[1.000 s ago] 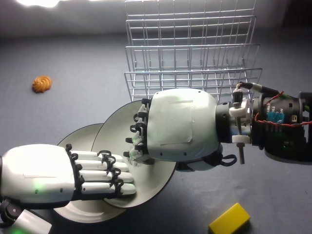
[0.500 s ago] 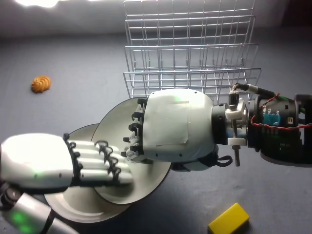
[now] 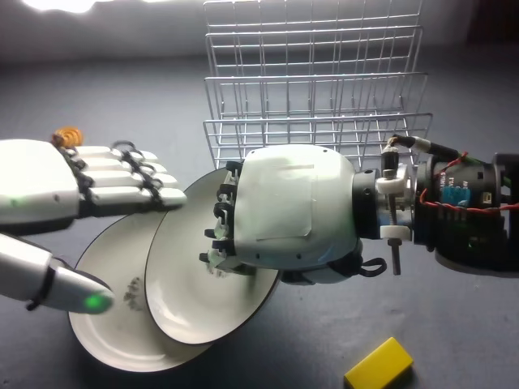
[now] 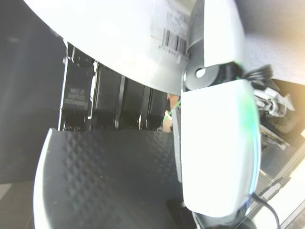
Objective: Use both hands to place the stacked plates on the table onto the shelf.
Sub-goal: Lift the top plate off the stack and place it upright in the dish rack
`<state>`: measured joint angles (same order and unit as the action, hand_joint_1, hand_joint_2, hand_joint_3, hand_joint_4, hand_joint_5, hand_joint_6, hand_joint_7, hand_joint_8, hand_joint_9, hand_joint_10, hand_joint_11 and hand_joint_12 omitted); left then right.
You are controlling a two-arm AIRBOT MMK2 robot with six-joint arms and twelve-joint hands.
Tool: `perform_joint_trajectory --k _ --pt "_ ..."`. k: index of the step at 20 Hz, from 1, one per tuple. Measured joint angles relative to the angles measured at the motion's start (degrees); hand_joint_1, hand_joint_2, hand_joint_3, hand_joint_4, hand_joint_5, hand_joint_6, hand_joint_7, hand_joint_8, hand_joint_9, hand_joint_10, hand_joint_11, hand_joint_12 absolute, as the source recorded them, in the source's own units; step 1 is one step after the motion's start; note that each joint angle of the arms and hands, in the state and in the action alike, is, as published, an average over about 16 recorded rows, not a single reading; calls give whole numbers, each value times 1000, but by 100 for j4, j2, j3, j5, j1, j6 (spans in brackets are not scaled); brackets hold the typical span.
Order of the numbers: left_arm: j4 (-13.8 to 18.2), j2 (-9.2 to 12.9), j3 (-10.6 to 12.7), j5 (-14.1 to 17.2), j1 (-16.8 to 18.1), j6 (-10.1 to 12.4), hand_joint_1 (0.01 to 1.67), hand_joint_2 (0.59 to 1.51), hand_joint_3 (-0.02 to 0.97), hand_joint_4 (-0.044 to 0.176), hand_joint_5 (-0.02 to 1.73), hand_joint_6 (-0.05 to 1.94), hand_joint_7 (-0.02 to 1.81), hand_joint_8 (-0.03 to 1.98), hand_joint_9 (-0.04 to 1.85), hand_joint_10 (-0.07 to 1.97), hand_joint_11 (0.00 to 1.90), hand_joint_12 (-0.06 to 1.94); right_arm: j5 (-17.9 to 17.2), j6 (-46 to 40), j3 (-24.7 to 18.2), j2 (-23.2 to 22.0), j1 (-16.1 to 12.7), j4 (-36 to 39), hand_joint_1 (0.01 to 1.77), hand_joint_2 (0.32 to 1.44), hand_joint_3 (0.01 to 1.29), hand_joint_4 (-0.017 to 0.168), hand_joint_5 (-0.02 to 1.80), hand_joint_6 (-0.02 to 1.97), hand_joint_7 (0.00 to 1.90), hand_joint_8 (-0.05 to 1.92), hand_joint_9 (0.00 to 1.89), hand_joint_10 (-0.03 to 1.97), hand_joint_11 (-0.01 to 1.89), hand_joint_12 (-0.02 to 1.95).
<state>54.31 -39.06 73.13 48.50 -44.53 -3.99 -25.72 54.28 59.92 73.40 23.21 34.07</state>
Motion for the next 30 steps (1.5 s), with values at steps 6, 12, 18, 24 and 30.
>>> perform_joint_trajectory --k 6,12,18,24,30 --pt "195 200 197 101 60 -9 20 1143 6 3 14 18 17 15 22 4 15 20 -3 -6 -162 -120 -131 2 1325 936 18 2 952 933 1090 692 1074 903 980 821" --pt "499 355 262 19 132 -103 20 1144 6 4 13 18 15 15 22 5 14 19 -29 -8 -283 -226 -277 3 1353 955 18 2 967 929 1134 700 1079 906 960 829" --pt "701 475 190 -112 243 -280 20 1145 7 4 15 18 16 15 18 5 15 18 -55 -12 -323 -295 -429 -22 1357 962 18 1 980 920 1168 651 1083 887 951 828" --pt "684 532 131 -321 295 -506 20 1146 7 4 17 18 16 15 17 5 15 17 -75 -15 -358 -387 -633 -132 1358 962 18 0 980 904 1169 652 1090 870 958 840" --pt "440 579 174 -636 222 -638 19 1146 7 3 17 18 17 15 19 5 15 17 -89 -16 -382 -493 -834 -265 1358 962 18 0 961 894 1136 718 1086 861 951 906"
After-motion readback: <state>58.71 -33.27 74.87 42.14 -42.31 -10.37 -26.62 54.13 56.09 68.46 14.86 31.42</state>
